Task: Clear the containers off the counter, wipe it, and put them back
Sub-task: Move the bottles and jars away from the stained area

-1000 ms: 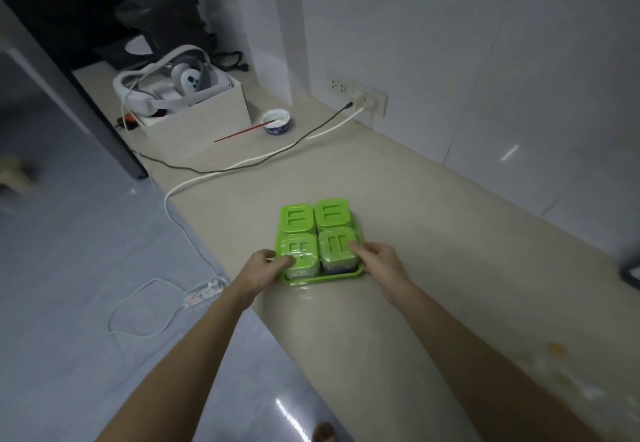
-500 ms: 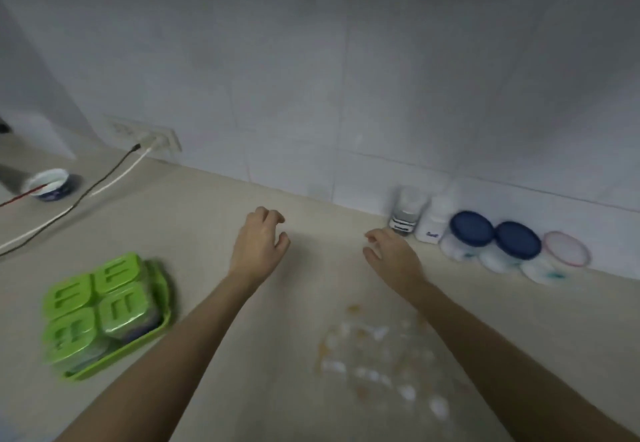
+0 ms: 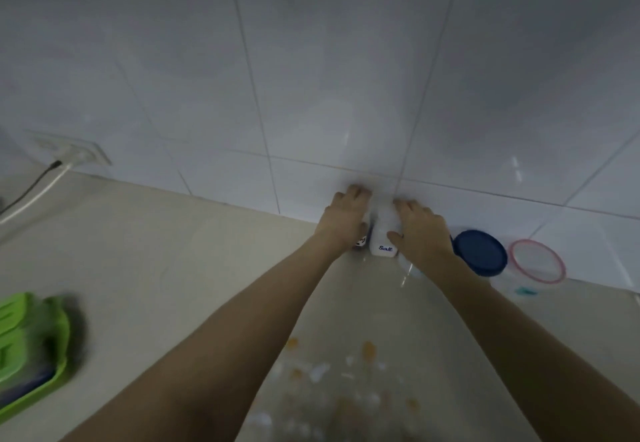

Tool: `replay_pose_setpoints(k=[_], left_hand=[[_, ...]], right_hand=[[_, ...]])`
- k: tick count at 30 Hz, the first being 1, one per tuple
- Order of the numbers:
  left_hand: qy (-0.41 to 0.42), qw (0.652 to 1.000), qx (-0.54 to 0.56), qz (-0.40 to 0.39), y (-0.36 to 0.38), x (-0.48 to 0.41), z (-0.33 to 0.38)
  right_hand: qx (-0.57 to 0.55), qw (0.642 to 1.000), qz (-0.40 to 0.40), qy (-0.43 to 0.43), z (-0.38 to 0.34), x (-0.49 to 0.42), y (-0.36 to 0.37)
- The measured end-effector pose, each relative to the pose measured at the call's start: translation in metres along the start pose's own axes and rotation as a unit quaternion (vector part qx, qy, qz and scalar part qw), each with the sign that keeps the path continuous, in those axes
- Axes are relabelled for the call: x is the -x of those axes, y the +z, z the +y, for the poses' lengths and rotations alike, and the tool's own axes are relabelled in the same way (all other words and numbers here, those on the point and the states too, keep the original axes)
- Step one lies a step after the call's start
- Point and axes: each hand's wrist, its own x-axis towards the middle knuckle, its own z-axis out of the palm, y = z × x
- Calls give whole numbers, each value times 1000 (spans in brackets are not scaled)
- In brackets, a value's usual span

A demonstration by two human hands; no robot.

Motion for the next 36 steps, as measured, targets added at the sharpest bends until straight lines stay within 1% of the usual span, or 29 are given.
replay_pose_setpoints(k=[3, 6, 9, 14, 18, 21, 24, 30, 33, 36], left_hand=[[-2, 999, -37, 28, 11, -2, -1], [-19, 999, -21, 14, 2, 5, -4], [-34, 999, -6, -8, -13, 25, -18], [-73, 997, -9, -9, -43, 88, -56], [-126, 992, -23, 0, -73, 152, -102], [-167, 985, -29, 11, -96, 198, -142], [-209, 977, -40, 25, -119, 243, -186], [-285, 955, -30, 74, -150, 300, -259], [-295, 952, -26, 81, -158, 312, -291], [-283, 955, -31, 81, -160, 315, -315]], right_hand=[[-47, 999, 15, 2, -7, -10, 9], [-98, 995, 3, -11, -12, -14, 8], [-111, 993, 1, -27, -26, -8, 4], [-159, 987, -2, -19, -72, 23, -1], [-188, 982, -29, -21, -134, 39, -10], [-188, 980, -45, -52, -187, 42, -15], [-197, 973, -56, -102, -251, 41, -15], [-209, 961, -77, -165, -362, 35, -8], [-199, 960, -82, -180, -408, 27, 0], [-196, 961, -88, -175, -435, 21, 9]])
